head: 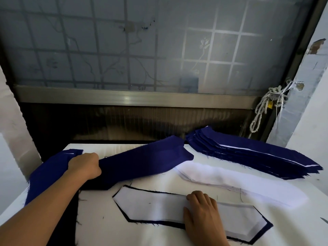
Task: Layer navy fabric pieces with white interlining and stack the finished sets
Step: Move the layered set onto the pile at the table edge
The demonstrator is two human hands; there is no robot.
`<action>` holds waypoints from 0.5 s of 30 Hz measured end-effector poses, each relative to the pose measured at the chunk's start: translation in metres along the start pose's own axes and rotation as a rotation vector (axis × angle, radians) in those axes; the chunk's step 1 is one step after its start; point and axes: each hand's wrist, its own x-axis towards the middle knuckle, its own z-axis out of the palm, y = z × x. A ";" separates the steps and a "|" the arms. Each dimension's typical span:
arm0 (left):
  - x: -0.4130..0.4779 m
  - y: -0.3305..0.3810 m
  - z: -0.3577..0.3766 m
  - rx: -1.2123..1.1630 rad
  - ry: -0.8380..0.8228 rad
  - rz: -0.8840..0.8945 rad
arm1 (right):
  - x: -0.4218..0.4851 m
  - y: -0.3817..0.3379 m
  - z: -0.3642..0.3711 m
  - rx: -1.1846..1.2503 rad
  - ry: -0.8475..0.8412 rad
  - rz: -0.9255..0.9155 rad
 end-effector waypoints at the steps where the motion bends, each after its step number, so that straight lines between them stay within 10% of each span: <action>1: 0.000 0.000 -0.002 -0.008 0.003 0.002 | 0.000 0.000 0.000 0.003 -0.001 0.006; 15: -0.002 -0.002 0.020 -0.152 0.171 0.015 | 0.001 -0.002 -0.002 0.002 -0.038 0.025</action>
